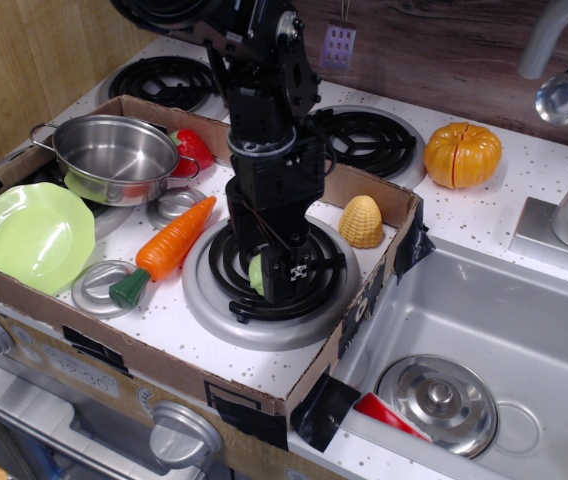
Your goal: Put broccoli in pot
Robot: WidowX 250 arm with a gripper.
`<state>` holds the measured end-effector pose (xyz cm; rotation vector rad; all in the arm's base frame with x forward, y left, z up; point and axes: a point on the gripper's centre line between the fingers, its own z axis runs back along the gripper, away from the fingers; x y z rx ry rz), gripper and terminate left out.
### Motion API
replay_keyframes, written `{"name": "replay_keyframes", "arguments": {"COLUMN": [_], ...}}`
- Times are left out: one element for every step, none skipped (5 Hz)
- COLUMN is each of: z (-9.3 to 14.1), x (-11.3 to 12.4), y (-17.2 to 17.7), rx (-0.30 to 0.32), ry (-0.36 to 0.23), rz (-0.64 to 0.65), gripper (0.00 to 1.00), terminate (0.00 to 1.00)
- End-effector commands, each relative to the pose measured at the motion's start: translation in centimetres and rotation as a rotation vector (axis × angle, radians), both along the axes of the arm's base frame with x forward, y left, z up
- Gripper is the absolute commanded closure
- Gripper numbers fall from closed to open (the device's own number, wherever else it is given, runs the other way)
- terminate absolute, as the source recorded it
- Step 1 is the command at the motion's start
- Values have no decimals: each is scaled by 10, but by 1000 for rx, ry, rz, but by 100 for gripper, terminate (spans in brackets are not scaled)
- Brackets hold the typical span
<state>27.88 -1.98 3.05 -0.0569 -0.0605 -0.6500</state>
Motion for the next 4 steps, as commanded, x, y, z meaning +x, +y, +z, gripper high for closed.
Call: {"name": "replay_keyframes", "arguments": {"z": [-1,-4,-5,8], "x": [8,9,10,12], "y": [0,-2,-2,0], "rx": [-29,-33,-33,-27], "ry": [-20,-22,-22,-52], "rz": [-8,-7,-8,-22], "gripper": [0,0,100,100], "terminate": [0,0,0,0]}}
